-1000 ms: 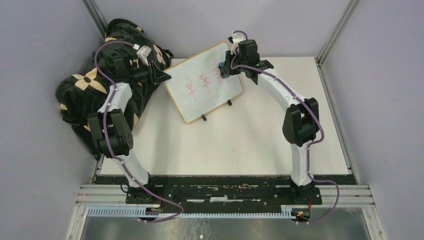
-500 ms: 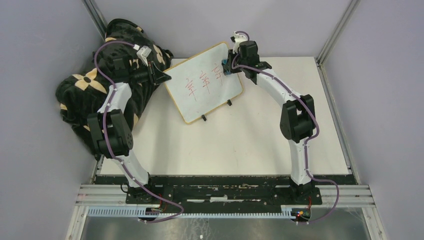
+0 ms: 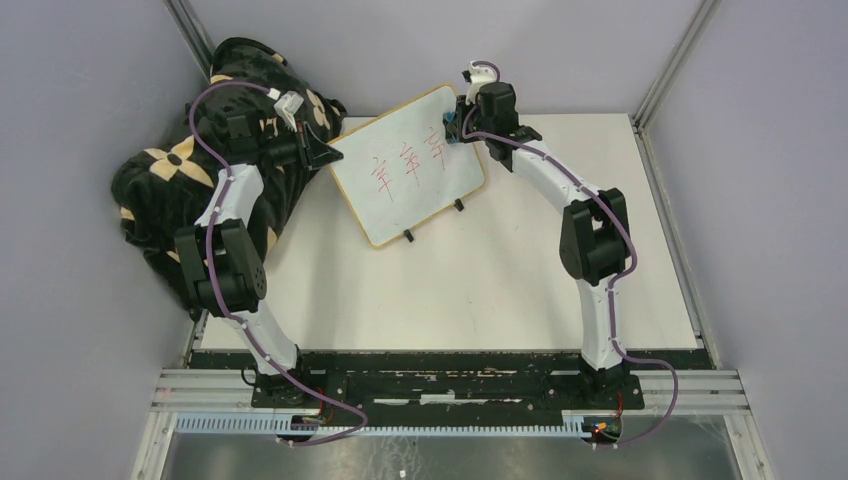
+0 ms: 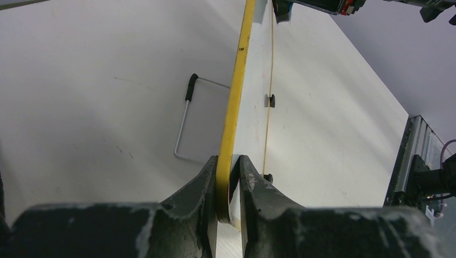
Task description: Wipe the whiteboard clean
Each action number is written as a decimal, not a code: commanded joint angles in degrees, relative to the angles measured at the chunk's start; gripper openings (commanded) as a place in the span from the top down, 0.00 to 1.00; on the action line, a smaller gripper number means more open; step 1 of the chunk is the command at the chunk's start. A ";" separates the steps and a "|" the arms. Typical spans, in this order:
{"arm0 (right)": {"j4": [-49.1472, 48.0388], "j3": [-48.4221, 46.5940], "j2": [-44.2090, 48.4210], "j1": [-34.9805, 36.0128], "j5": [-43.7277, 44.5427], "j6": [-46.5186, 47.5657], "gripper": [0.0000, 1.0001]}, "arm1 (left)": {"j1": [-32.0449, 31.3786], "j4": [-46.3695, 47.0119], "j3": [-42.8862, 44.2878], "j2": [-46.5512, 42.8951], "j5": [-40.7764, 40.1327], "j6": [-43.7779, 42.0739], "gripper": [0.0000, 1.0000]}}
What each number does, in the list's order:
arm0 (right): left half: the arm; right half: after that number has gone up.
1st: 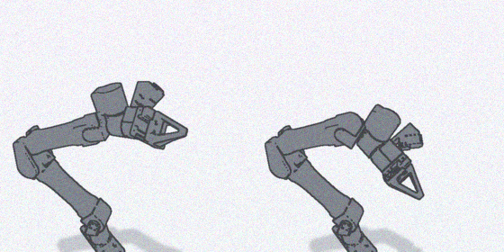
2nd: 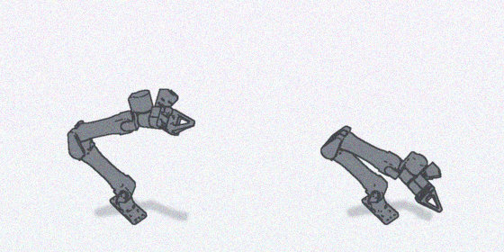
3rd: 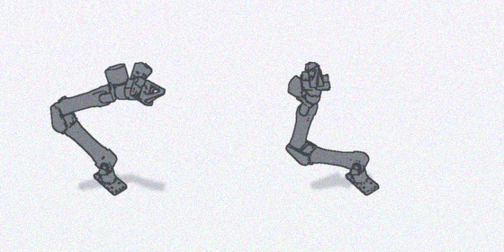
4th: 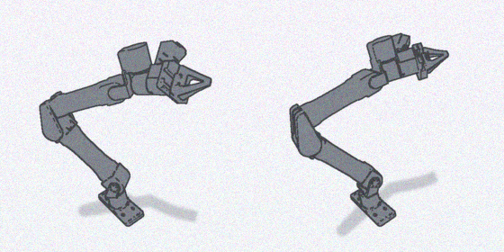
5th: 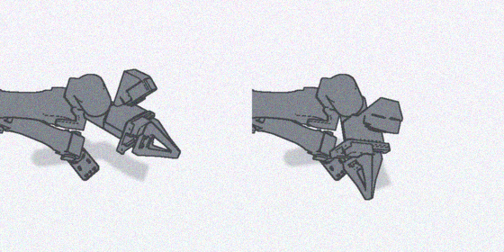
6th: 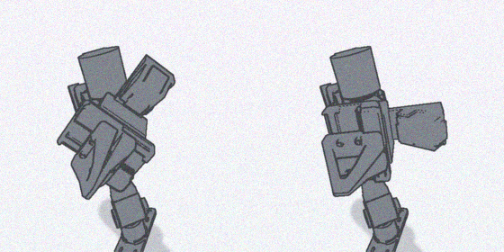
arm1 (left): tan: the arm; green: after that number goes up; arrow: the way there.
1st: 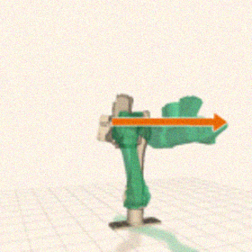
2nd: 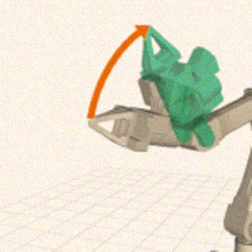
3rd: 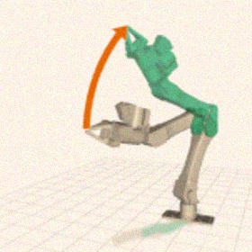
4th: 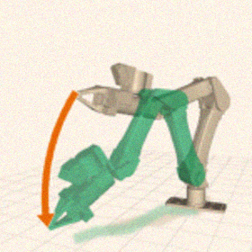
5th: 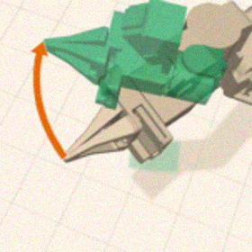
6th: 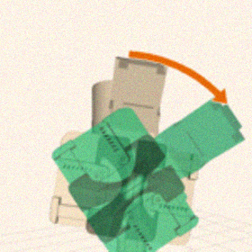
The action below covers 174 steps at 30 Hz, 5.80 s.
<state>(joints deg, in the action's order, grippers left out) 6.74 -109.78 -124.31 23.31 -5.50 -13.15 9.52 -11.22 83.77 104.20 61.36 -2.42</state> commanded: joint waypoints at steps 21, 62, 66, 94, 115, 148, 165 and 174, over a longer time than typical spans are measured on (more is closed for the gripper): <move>-1.58 -5.40 -3.26 14.30 -1.75 3.41 0.99 | -2.07 -1.89 1.70 -1.63 -3.60 -4.07 0.97; -6.68 3.73 -0.11 11.12 1.81 5.39 1.00 | -2.49 -4.42 2.36 -1.76 -3.42 -5.85 0.97; -7.97 4.76 0.65 14.55 2.04 6.88 0.99 | -2.71 -5.08 2.40 -1.81 -3.07 -6.35 0.97; -10.69 0.30 -1.62 4.68 5.50 4.13 1.00 | -2.71 -37.99 22.89 8.84 1.30 -35.85 0.97; -19.87 13.25 4.65 9.48 -1.35 4.01 0.99 | -2.70 -40.95 23.23 10.18 2.36 -38.54 0.97; -20.31 14.50 1.35 1.68 5.16 1.90 0.99 | -2.76 -41.03 22.15 10.03 1.59 -37.98 0.97; -23.37 18.20 4.26 14.82 1.16 2.86 0.99 | -3.44 -40.80 22.37 10.35 1.42 -37.25 0.97; -21.84 16.55 3.07 15.40 3.27 3.37 0.99 | -3.55 -40.75 22.16 10.40 1.31 -37.05 0.97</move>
<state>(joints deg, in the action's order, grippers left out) -16.21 -91.26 -120.75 38.79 -0.14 -9.80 8.69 -52.10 106.13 113.65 63.11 -32.62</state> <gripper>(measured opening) 0.255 0.214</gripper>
